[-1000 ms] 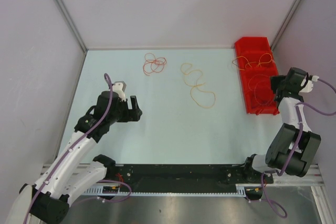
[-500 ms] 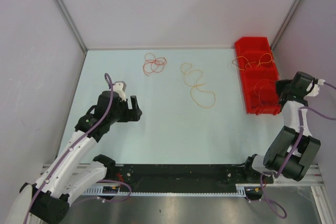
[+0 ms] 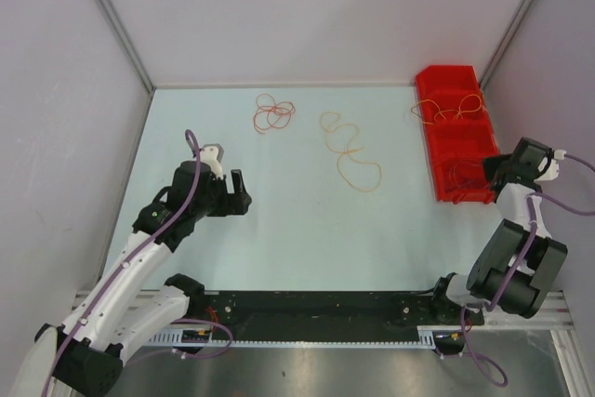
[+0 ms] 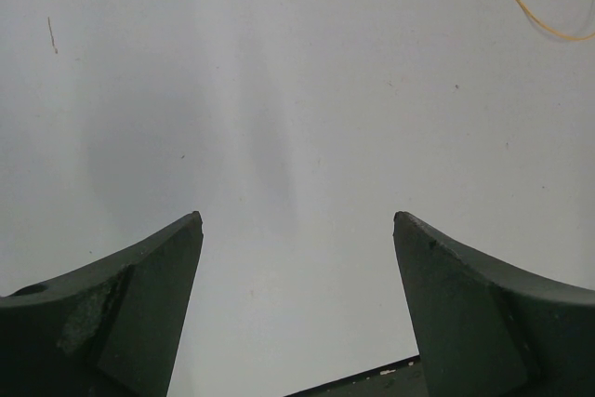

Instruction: Untangle the cables

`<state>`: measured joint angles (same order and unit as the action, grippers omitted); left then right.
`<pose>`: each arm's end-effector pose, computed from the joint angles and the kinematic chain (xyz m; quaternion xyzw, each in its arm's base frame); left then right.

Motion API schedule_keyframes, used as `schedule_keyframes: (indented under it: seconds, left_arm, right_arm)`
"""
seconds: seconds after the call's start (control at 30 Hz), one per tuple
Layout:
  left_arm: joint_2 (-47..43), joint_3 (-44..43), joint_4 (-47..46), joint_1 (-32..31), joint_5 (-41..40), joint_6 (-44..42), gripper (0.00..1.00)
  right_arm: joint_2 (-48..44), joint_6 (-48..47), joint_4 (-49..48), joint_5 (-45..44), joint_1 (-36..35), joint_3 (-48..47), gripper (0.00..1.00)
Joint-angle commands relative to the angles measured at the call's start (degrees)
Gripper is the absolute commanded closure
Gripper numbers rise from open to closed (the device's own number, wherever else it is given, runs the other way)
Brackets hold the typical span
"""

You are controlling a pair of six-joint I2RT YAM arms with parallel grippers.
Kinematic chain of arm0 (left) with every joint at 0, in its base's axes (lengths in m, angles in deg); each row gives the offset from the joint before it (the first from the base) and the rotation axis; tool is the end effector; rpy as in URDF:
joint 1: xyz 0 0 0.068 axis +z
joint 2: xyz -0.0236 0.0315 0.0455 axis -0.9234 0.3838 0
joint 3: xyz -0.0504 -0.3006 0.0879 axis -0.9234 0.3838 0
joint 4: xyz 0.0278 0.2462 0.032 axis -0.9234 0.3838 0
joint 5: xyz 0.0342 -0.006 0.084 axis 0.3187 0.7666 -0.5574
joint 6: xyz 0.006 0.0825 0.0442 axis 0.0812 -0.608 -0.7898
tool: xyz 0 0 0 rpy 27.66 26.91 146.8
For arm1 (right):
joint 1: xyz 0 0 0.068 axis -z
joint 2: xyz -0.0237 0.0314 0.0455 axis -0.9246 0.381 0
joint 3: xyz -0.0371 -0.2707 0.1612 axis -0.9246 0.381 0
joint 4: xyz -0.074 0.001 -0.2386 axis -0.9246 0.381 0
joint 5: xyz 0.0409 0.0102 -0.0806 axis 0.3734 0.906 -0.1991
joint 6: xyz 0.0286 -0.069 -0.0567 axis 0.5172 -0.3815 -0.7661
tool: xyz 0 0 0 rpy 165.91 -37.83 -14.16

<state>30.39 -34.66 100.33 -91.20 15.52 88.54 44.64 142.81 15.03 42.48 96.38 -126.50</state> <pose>0.1523 -0.0631 0.2874 0.0095 0.9059 -0.1447 0.3980 0.2725 -0.1432 0.2632 0.5701 0.6772 0.1287 0.4470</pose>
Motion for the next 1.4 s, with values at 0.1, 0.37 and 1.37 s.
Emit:
schedule_keyframes:
  seconds: [0.1,0.37,1.37]
  left_arm:
    - [-0.4,-0.2,-0.9,-0.2,-0.6,0.0,0.11]
    - [-0.6,-0.2,-0.8,-0.2,-0.7,0.1,0.11]
    - [-1.6,-0.1,-0.8,-0.3,-0.6,0.0,0.11]
  right_arm:
    - [5.7,-1.9,-3.5,-0.1,-2.0,-0.1,1.00]
    - [9.4,-2.0,-7.3,2.8,-2.9,-0.1,1.00]
    - [-5.5,-7.0,12.0,13.3,5.8,-7.0,0.17]
